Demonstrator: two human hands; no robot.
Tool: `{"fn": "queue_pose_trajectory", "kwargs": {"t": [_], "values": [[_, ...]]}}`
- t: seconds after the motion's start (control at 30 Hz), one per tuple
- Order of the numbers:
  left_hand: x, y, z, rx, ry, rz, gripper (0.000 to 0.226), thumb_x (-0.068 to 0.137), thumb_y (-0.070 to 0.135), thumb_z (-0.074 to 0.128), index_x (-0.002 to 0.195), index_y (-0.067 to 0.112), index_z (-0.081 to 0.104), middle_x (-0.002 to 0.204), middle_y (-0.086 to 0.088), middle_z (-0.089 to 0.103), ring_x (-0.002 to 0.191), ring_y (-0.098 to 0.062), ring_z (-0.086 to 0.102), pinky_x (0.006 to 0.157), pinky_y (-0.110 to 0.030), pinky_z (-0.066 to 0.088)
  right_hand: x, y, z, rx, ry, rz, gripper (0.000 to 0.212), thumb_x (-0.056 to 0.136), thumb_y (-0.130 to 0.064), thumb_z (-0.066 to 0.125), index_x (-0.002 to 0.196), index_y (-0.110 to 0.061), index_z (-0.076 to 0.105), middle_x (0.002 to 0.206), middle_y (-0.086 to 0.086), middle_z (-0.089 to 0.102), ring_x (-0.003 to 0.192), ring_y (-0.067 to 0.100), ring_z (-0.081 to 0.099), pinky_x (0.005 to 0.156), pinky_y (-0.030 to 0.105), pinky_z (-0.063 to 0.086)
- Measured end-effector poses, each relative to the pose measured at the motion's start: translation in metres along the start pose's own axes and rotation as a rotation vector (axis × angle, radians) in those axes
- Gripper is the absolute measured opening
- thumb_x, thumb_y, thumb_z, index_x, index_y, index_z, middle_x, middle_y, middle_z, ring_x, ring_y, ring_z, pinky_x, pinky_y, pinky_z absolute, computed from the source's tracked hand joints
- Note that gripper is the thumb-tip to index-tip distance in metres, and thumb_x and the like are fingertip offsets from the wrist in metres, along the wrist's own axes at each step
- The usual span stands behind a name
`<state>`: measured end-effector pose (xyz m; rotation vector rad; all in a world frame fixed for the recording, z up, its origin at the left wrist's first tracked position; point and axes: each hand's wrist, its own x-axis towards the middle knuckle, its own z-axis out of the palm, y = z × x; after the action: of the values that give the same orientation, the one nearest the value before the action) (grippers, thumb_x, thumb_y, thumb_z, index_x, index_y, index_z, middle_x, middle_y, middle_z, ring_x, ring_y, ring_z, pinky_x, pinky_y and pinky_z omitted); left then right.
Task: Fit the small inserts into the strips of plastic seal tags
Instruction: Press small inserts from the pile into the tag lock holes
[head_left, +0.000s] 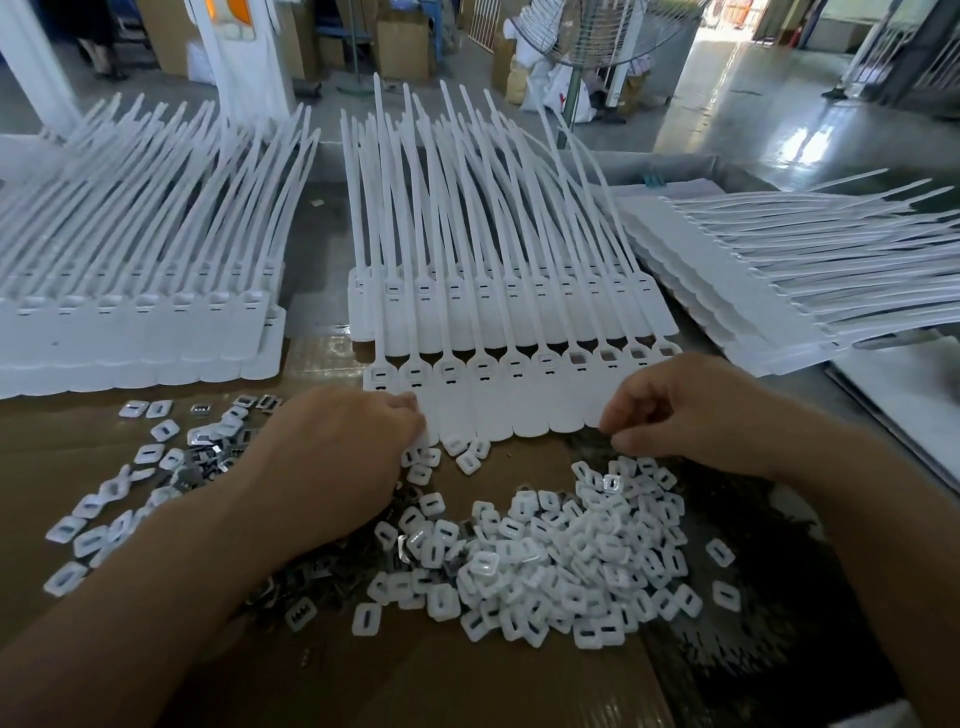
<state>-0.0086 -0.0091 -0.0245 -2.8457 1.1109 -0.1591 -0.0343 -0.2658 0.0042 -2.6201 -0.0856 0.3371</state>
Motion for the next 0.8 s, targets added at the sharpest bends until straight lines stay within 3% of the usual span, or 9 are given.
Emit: {"fn": "queue_pose_trajectory", "kwargs": {"t": [0.1,0.2,0.33,0.47,0.63,0.8], "values": [[0.001,0.000,0.000,-0.005,0.001,-0.012,0.044,0.088,0.016,0.033,0.128,0.030,0.045,0.140,0.020,0.038,0.112,-0.003,0.053,0.089,-0.020,0.046,-0.006,0.005,0.004,-0.038,-0.035,0.025,0.014,0.072,-0.028,0.076,0.068,-0.036,0.064,0.069,-0.031,0.062,0.065,-0.014,0.056,0.060,0.011,0.038],[0.002,-0.001,0.002,-0.003,0.002,-0.010,0.044,0.087,0.016,0.034,0.127,0.029,0.046,0.139,0.019,0.040,0.110,-0.003,0.054,0.088,-0.020,0.046,-0.009,0.006,0.009,-0.073,-0.047,0.030,0.015,0.073,-0.028,0.075,0.066,-0.034,0.064,0.066,-0.021,0.064,0.065,-0.011,0.055,0.055,0.008,0.038],[0.000,-0.001,0.002,0.003,0.003,-0.007,0.046,0.088,0.017,0.034,0.131,0.030,0.042,0.142,0.021,0.035,0.114,-0.002,0.051,0.088,-0.018,0.043,-0.007,0.002,0.009,-0.081,-0.045,0.029,0.013,0.080,-0.025,0.069,0.070,-0.029,0.061,0.071,-0.013,0.062,0.068,-0.003,0.056,0.061,0.013,0.040],[0.001,-0.002,0.002,-0.002,0.013,-0.005,0.043,0.087,0.016,0.034,0.125,0.030,0.048,0.133,0.018,0.047,0.106,-0.003,0.056,0.086,-0.018,0.046,-0.010,0.001,0.004,0.068,0.054,0.021,0.014,0.085,-0.017,0.062,0.074,-0.025,0.058,0.067,-0.004,0.066,0.063,0.003,0.059,0.069,0.025,0.048],[0.003,-0.001,0.003,0.013,0.014,0.003,0.044,0.088,0.017,0.033,0.130,0.029,0.044,0.140,0.017,0.039,0.113,-0.003,0.053,0.090,-0.018,0.044,-0.002,0.002,0.000,0.176,0.185,-0.031,0.018,0.087,-0.017,0.060,0.078,-0.032,0.061,0.068,-0.009,0.065,0.063,-0.001,0.060,0.063,0.020,0.047],[0.002,-0.003,0.004,0.013,0.026,0.000,0.042,0.091,0.018,0.030,0.130,0.029,0.043,0.136,0.016,0.045,0.110,-0.004,0.055,0.088,-0.019,0.046,0.019,0.003,0.000,0.257,0.301,0.007,0.014,0.088,-0.026,0.059,0.075,-0.025,0.063,0.066,-0.007,0.063,0.055,0.000,0.055,0.057,0.018,0.041]]}}
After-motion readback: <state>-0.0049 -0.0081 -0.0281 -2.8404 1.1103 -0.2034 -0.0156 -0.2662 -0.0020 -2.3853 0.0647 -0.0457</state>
